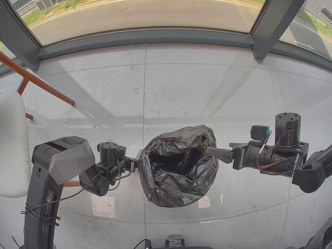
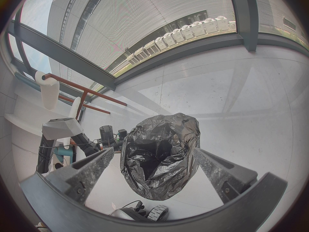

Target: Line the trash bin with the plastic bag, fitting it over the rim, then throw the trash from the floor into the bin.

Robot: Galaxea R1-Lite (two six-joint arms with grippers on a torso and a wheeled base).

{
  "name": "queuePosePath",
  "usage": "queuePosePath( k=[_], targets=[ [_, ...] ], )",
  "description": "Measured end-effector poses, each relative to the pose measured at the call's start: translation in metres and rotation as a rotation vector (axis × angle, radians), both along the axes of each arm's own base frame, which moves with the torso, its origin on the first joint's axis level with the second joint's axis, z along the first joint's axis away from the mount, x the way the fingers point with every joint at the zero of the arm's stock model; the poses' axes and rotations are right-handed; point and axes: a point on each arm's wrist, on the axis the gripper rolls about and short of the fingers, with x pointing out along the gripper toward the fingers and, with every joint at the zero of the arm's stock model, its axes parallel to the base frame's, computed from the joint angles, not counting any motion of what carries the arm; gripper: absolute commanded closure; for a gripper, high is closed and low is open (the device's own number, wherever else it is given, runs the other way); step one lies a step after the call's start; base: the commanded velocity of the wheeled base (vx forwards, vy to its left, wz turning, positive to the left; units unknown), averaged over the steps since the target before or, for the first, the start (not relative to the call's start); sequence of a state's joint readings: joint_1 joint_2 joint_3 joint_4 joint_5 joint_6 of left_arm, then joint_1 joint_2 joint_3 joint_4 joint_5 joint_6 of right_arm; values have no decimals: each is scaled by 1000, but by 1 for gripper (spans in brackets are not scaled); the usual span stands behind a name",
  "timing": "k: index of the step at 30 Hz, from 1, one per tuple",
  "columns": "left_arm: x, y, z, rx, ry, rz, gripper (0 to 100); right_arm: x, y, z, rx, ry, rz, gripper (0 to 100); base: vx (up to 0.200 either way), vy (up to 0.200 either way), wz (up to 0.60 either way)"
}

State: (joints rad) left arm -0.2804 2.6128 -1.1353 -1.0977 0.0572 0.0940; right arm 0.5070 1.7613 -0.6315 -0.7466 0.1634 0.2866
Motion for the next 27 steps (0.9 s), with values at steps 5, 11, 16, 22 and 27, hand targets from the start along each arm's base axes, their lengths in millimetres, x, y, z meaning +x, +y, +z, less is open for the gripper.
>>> queuePosePath(
  k=[5, 11, 16, 22, 27],
  targets=[
    [15, -4, -8, 20, 14, -4, 100, 1, 0, 1, 3, -4, 0, 0, 0, 0, 0],
    [23, -5, -13, 22, 5, -4, 100, 3, 2, 5, 25, -43, -1, 0, 0, 0, 0],
    [21, -4, -17, 18, 15, -3, 100, 2, 1, 3, 23, -38, -3, 0, 0, 0, 0],
    [9, 1, -3, 8, 13, 1, 100, 2, 1, 3, 22, -38, -5, 0, 0, 0, 0],
    [-5, 11, 41, -39, -51, 22, 100, 1, -1, 0, 17, -28, -8, 0, 0, 0, 0]
  ],
)
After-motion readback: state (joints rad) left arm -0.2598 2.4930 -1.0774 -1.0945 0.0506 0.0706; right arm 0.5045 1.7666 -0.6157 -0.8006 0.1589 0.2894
